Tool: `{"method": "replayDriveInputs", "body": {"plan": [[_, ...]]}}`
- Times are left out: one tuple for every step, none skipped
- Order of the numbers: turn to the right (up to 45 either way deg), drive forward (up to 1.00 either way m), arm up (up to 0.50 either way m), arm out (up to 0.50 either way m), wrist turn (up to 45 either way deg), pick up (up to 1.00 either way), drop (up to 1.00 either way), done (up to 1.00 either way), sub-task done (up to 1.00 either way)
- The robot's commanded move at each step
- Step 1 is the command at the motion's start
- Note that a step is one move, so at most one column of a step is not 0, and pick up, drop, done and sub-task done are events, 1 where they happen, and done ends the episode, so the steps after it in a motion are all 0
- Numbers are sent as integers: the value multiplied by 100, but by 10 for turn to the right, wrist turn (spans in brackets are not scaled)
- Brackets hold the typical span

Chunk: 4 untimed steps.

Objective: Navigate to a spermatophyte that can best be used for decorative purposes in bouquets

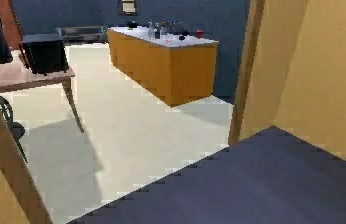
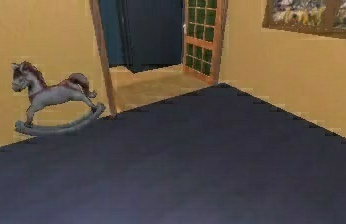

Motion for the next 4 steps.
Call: {"method": "replayDriveInputs", "body": {"plan": [[0,100,0,0,0,0,0,0,0],[0,100,0,0,0,0,0,0,0],[0,25,0,0,0,0,0,0,0],[0,100,0,0,0,0,0,0,0]]}}
